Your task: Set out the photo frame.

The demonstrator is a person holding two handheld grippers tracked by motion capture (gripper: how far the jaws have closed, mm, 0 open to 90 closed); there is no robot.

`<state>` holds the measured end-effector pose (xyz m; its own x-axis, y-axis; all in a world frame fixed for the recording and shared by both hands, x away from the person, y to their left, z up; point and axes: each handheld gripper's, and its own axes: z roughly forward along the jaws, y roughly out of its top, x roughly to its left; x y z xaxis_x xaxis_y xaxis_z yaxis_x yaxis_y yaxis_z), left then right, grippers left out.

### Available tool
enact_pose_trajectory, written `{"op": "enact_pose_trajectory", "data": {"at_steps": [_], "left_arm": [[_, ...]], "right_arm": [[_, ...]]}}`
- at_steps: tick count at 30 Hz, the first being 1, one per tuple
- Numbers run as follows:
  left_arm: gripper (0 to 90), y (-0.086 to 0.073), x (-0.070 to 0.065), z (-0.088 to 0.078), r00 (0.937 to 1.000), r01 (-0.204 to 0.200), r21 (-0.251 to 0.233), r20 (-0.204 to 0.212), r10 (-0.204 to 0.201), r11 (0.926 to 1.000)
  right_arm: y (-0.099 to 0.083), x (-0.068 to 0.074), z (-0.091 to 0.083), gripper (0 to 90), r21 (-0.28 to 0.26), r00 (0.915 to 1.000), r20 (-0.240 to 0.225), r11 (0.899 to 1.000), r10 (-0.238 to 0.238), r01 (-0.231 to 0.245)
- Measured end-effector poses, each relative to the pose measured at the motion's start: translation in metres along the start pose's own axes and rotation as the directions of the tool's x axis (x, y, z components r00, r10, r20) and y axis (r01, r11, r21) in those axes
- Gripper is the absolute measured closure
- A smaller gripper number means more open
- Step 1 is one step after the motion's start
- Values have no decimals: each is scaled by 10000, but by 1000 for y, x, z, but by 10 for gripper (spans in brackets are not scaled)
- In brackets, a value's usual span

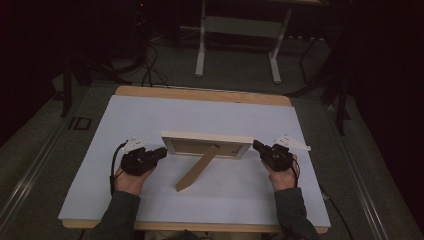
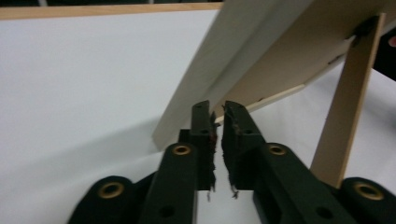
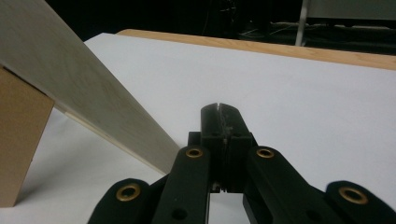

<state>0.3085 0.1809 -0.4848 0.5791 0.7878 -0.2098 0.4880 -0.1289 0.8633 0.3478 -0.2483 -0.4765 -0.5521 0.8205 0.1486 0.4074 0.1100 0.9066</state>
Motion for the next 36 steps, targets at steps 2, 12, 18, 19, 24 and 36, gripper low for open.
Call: {"op": "enact_pose_trajectory", "data": {"at_steps": [2, 12, 18, 19, 24, 36], "left_arm": [[900, 2, -2, 2, 9999, -157, 47, 26, 157, 9999], [900, 5, -6, 13, 9997, -219, 179, 59, 218, 9996], [900, 6, -5, 14, 9998, -216, 235, 20, 215, 9995], [900, 7, -5, 15, 9998, -215, 255, 9, 214, 9994], [900, 8, -4, 16, 9998, -178, 286, -26, 178, 9994], [900, 14, 2, 23, 9999, -6, 280, -148, 10, 9996]], "right_arm": [[1, 1, 1, 899, 5, 10000, -21, 10000, 23, -23], [3, 1, 4, 899, -22, 9992, -381, 9999, 134, -135], [2, 2, 6, 899, 32, 9984, -553, 9999, 139, -138], [2, 3, 6, 899, 39, 9983, -566, 9999, 134, -132], [2, 5, 7, 899, 60, 9975, -703, 9999, 96, -92], [0, 10, 7, 899, 144, 9950, -997, 9999, -40, 55]]}}
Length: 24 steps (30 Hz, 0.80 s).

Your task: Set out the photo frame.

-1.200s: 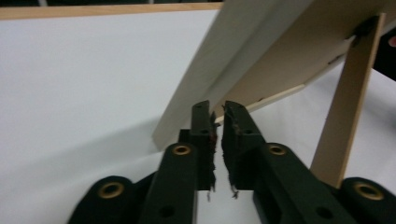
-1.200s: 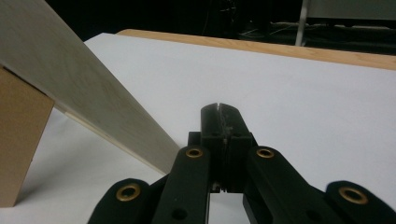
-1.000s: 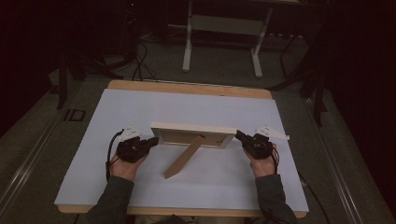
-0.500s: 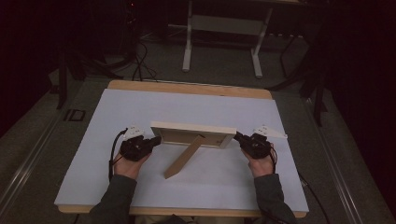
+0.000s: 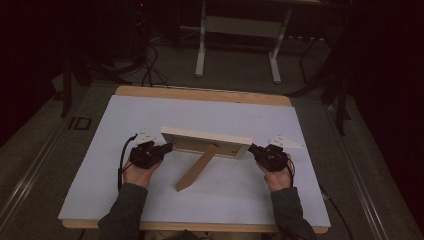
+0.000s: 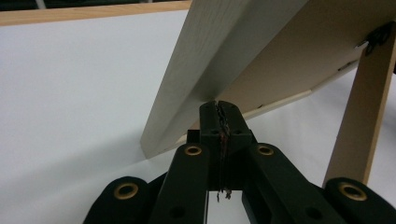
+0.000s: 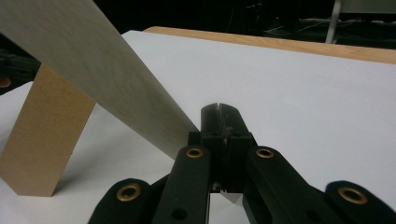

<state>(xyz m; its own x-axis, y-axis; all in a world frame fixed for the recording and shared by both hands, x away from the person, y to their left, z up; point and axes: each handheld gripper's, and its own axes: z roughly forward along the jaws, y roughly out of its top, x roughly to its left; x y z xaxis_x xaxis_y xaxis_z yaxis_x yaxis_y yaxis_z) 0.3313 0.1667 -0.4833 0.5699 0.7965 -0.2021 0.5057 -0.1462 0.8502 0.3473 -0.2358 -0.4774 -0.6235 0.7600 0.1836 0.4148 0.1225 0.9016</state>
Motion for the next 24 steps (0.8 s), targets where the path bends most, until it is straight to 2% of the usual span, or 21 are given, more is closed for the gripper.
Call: {"op": "enact_pose_trajectory", "data": {"at_steps": [3, 12, 20, 24], "left_arm": [[900, 2, 2, 2, 9999, 116, -52, 26, -116, 9999], [900, 11, 4, 7, 10000, 76, -58, -38, -76, 10000], [900, 20, 3, 17, 10000, -27, 10, 89, 27, 10000], [900, 25, 2, 20, 10000, -91, 80, -11, 91, 9999]], "right_arm": [[-1, 0, 0, 899, 23, 10000, -44, 10000, 19, -19], [-4, 2, 0, 899, 93, 9999, -106, 9999, 45, -44], [-6, 3, -1, 898, 174, 9999, -170, 9998, 19, -16], [-6, 4, -1, 898, 211, 9997, -233, 9998, 14, -9]]}}
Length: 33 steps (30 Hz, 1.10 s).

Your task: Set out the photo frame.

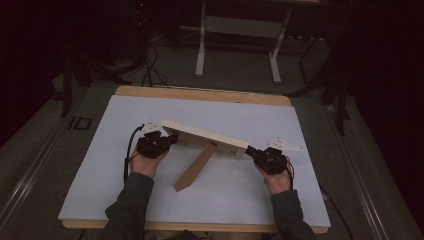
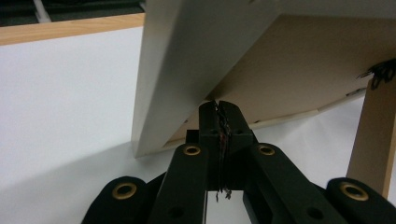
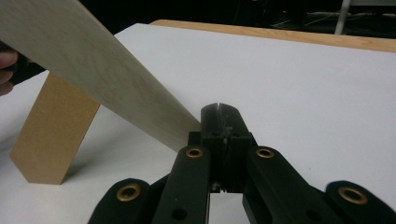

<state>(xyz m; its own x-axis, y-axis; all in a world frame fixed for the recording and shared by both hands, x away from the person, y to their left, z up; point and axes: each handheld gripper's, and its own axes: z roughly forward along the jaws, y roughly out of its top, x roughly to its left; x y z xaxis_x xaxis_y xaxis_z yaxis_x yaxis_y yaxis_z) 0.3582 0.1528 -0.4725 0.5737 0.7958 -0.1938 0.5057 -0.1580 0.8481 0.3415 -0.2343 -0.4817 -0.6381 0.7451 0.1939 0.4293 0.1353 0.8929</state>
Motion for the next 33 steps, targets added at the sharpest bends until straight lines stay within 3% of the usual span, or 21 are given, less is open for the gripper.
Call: {"op": "enact_pose_trajectory", "data": {"at_steps": [15, 33], "left_arm": [[896, 10, 7, 11, 9999, 154, 142, -49, -154, 9998], [895, 16, 3, 27, 9998, 155, 119, 128, -156, 9998]], "right_arm": [[-1, 7, -1, 899, 104, 9998, -139, 9999, -113, 115], [-3, 17, -2, 899, 193, 9983, -563, 9997, -168, 179]]}}
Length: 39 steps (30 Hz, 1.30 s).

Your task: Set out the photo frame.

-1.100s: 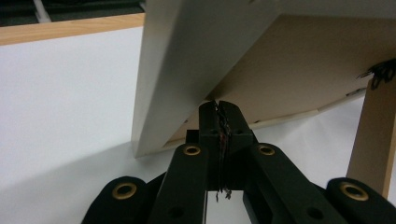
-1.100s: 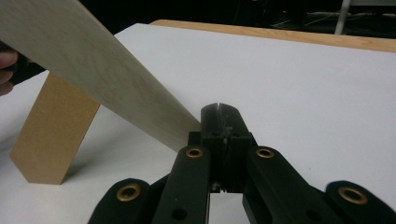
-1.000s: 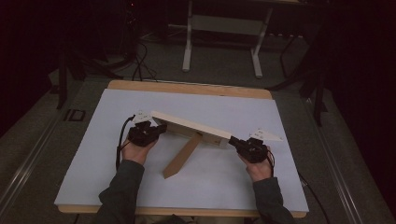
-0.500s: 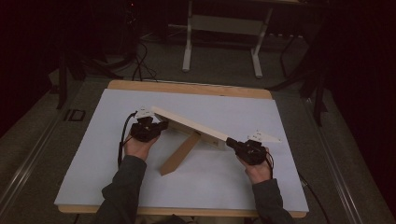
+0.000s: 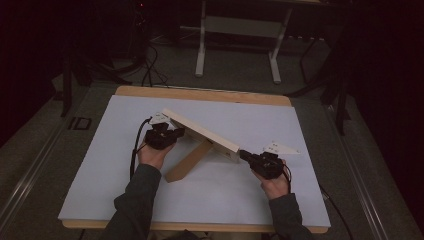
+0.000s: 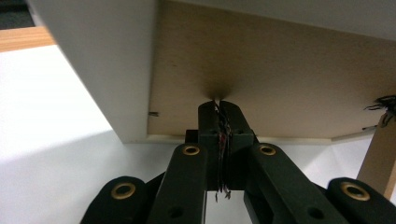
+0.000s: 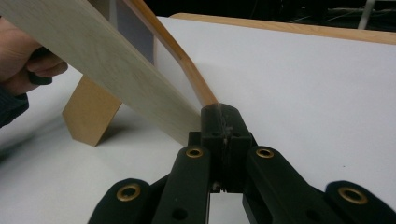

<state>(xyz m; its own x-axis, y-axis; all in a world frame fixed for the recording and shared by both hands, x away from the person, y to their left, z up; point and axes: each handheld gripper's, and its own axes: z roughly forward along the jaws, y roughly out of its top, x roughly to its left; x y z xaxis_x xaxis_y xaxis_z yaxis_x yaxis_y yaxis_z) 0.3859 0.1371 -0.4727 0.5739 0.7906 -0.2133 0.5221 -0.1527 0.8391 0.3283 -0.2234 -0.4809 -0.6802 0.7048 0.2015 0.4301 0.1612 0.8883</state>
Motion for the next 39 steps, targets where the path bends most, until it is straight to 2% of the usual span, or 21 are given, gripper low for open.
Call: {"op": "enact_pose_trajectory", "data": {"at_steps": [13, 27, 39], "left_arm": [[896, 2, 0, 5, 9999, 27, 56, 129, -28, 10000], [900, 3, 1, 8, 9996, 178, 53, 202, -179, 9998], [900, 7, -3, 13, 9996, 23, 233, 274, -30, 9997]], "right_arm": [[1, 5, 3, 898, 79, 9997, -173, 9999, -143, 144], [12, 4, 13, 899, 5, 9994, -180, 9996, -283, 283], [8, 11, 12, 899, 39, 9988, -387, 9995, -311, 312]]}}
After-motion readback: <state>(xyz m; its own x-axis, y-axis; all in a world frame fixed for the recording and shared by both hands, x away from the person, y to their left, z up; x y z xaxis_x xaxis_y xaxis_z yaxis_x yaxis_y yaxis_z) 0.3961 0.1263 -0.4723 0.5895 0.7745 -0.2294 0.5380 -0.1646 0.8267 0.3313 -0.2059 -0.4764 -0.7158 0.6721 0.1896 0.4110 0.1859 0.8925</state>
